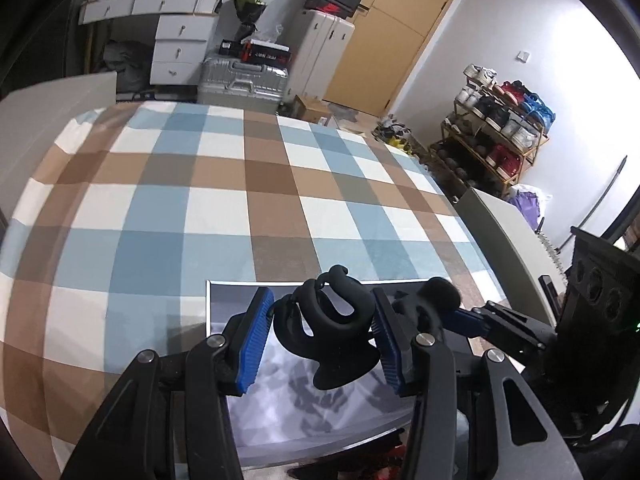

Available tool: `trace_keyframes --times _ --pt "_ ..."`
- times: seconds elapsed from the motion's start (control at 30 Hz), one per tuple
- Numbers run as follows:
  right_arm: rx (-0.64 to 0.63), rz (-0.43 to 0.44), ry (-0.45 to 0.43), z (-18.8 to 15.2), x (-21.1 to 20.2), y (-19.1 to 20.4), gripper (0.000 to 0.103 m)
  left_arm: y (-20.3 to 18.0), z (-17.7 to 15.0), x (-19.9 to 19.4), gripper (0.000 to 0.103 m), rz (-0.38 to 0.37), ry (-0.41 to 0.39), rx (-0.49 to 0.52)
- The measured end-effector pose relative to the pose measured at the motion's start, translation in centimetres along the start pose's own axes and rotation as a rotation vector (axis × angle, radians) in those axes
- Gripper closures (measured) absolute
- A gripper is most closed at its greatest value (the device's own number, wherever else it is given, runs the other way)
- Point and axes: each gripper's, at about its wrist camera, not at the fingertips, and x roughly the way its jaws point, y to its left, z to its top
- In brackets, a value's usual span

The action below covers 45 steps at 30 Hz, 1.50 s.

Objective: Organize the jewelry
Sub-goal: 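Carry both claw clips into the silver box and open both tools, then withdraw both tools from the box back toward the jewelry pile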

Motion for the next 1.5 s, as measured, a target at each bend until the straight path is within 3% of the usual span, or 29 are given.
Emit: trace_keyframes --times 0.33,0.43,0.5,0.6,0.77,0.9,1.07,1.5 --pt "0.032 -0.012 0.01 0.0 0.6 -0.1 0.05 0.4 0.1 0.4 0.06 -0.01 0.023 -0.018" --pt "0.039 -0.012 -0.007 0.0 0.3 -0.2 0.04 0.4 0.1 0.5 0.058 -0.005 0.036 -0.013" --pt "0.046 -0.009 -0.011 0.0 0.1 -0.2 0.029 0.2 0.0 0.5 0.049 0.028 0.046 -0.002" --pt "0.061 -0.004 -0.026 -0.1 -0.7 -0.3 0.027 0.2 -0.1 0.1 0.048 0.037 0.045 -0.006" --pt "0.082 -0.02 -0.084 -0.5 -2.6 -0.5 0.019 -0.2 -0.2 -1.3 0.046 0.051 0.016 0.006" --pt "0.083 -0.038 -0.119 -0.8 -4.2 -0.5 0.018 -0.4 -0.3 -2.2 0.038 0.067 -0.012 0.005" --pt "0.085 -0.043 -0.189 -1.3 -6.6 0.2 0.003 -1.4 -0.7 -3.9 0.037 0.101 -0.059 0.034" --pt "0.031 -0.011 -0.305 -2.5 -12.0 3.5 0.0 -3.8 -2.3 -8.0 0.02 0.186 -0.21 0.121"
